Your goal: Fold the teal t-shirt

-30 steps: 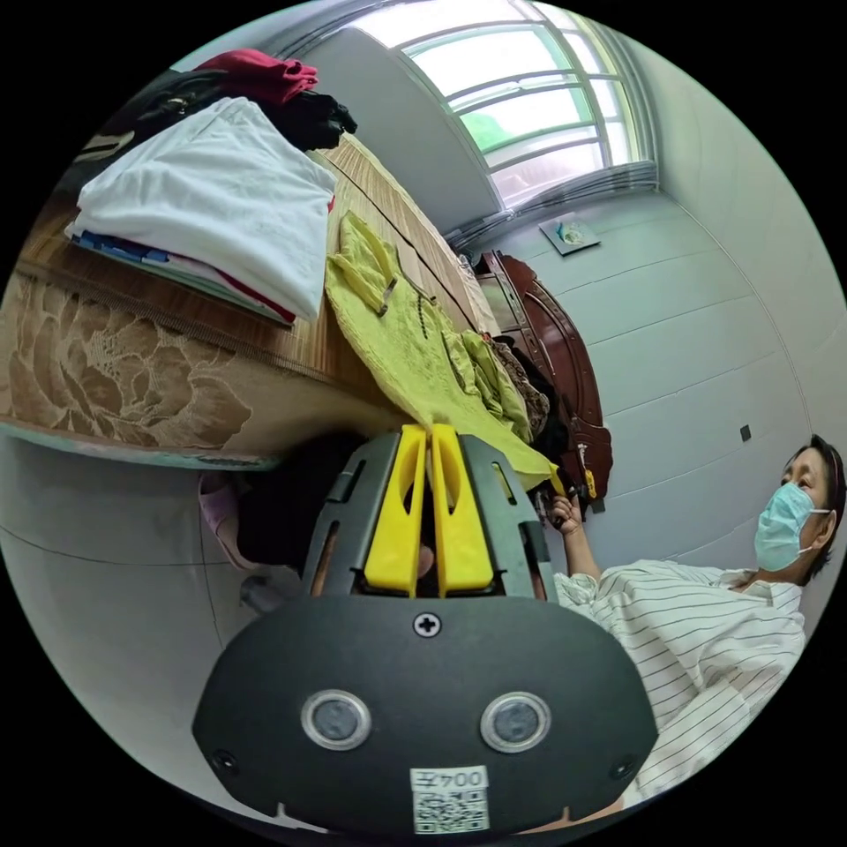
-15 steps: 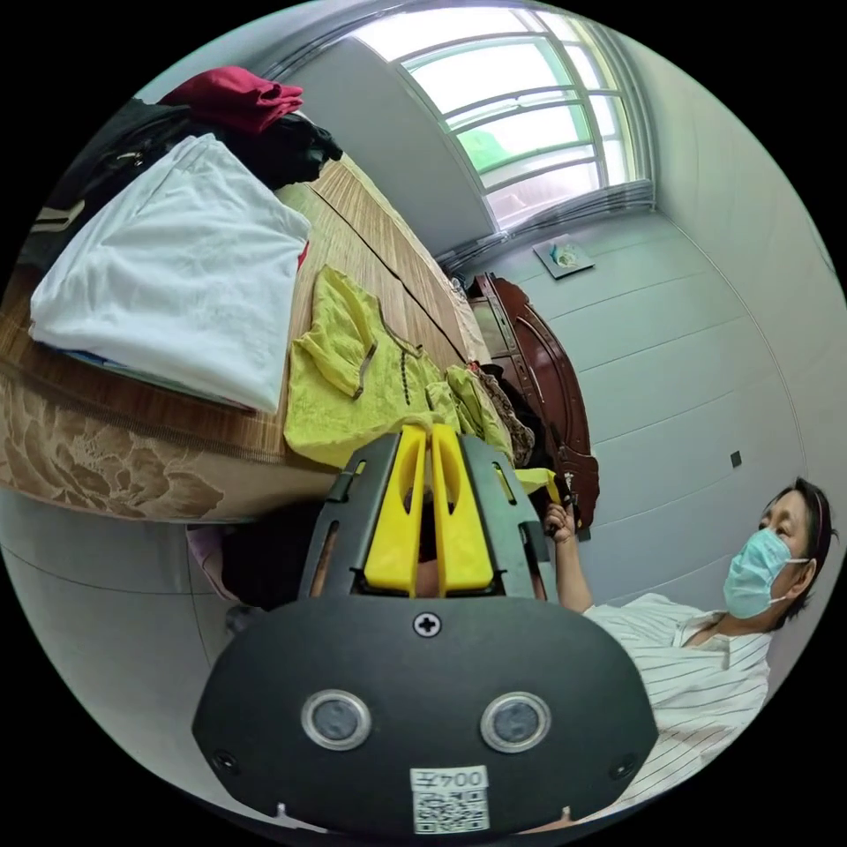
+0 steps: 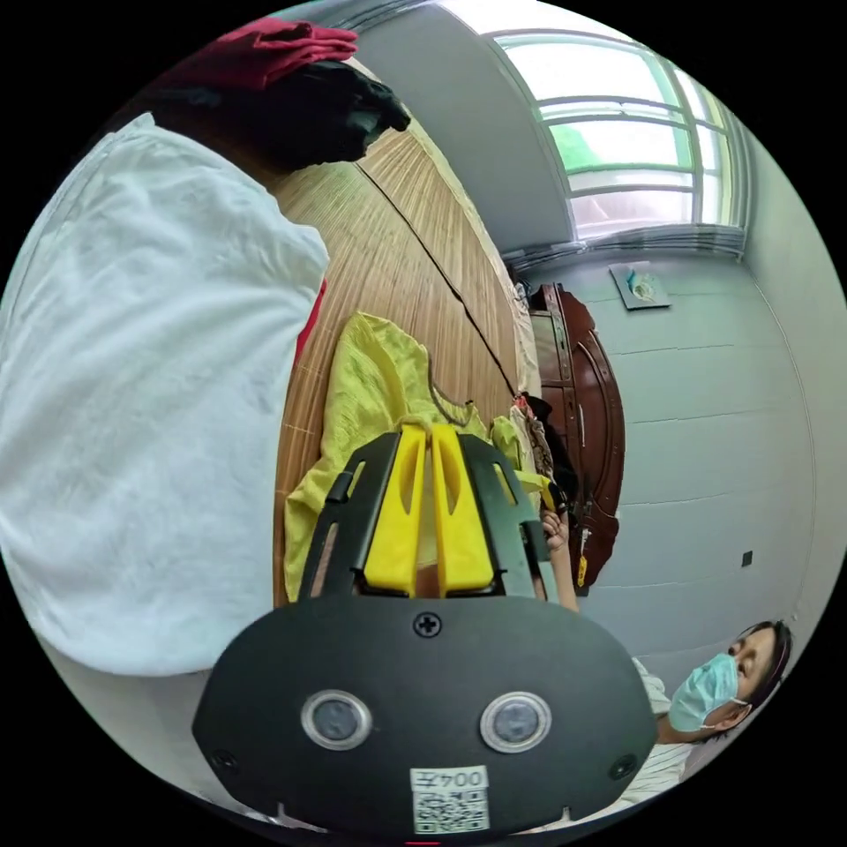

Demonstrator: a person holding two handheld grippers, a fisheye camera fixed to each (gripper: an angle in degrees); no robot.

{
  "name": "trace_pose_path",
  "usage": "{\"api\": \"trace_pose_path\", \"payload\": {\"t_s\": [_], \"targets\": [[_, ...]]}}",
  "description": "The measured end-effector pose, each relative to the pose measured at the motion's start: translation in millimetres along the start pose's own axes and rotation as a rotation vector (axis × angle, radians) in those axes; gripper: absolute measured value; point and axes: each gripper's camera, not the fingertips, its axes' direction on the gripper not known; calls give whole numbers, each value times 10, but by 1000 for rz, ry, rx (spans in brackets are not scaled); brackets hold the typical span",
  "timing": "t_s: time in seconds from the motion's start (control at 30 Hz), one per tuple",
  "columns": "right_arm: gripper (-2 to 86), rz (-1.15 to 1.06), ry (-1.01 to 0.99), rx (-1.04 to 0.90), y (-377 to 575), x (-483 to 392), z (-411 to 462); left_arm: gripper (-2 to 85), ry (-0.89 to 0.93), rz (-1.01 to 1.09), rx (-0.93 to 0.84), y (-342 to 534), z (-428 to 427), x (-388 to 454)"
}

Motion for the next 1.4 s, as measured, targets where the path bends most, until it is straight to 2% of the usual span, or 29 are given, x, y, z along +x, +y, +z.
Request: {"api": "trace_pose_path", "payload": {"t_s": [0.13,0.2,0.23,0.33,0.47,0.5,0.6,0.67,0.7,0.77,0.87,1.07,1.23,1.4], "targets": [[51,125,31,-71,-584,824,744,54,-55,-115,-27,-484,492,-520],[88,212,45,-99,-711,1202,1007,83,-5,-190,-54,-576,676,-786],[112,249,30,-113,-763,1379,1132,97,75,-208,-51,-598,755,-911],[138,257,27,-121,-815,1537,1319,104,268,-226,70,-524,754,-1119],[119,207,34,-86,-714,1466,1347,77,362,-218,328,-170,556,-1265],[111,171,92,-73,-629,1365,1336,72,349,-205,348,-109,536,-1245],[89,32,367,-57,-320,1001,1350,43,57,-84,404,263,435,-864],[71,-100,589,-24,-6,694,1391,26,-322,137,433,731,459,-257],[61,-194,704,-9,272,501,1451,22,-403,188,445,878,492,-126],[52,-302,787,-4,746,300,1538,14,-638,355,493,1573,673,221],[48,-395,831,-11,1557,229,1660,11,-735,432,477,2377,946,161],[52,-367,927,-79,2645,772,2096,6,-767,407,336,3511,1646,-560],[61,-409,1093,-125,3055,1053,2604,5,-880,431,284,3930,2295,-824],[51,-409,1120,-145,3065,1212,2828,4,-951,445,250,3982,2756,-925]]}}
